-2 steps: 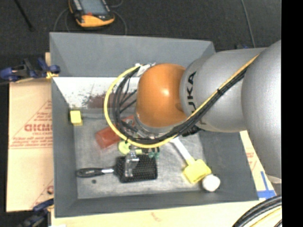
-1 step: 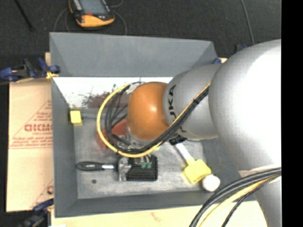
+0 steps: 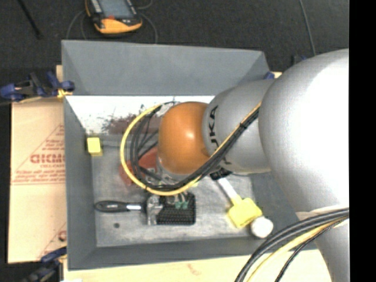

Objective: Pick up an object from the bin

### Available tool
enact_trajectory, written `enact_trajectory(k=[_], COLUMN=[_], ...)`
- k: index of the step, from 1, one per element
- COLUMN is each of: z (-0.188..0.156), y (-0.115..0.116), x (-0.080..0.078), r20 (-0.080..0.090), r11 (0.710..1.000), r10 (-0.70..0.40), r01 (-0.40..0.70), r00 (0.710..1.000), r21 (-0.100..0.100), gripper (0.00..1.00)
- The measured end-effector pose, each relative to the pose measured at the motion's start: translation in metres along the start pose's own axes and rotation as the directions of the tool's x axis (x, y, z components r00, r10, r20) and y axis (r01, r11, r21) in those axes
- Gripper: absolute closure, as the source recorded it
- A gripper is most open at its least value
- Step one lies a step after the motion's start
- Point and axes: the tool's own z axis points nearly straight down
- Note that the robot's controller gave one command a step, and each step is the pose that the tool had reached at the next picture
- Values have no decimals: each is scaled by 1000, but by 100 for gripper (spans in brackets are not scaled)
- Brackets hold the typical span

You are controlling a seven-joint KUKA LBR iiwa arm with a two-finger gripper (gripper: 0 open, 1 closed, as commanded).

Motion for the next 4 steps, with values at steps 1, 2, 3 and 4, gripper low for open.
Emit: enact_trajectory(k=[1, 2, 3, 4], z=[-35, -95, -101, -102], y=[-1, 21, 16, 17], x=[4, -7, 6, -17], r20=[-1, 6, 10, 7], r11=[1000, 999, 999, 999], r10=[12, 34, 35, 37], r01=[-12, -34, -35, -37], r00=[1000, 999, 999, 999], r21=[5, 5, 2, 5], gripper=[100, 100, 100, 100])
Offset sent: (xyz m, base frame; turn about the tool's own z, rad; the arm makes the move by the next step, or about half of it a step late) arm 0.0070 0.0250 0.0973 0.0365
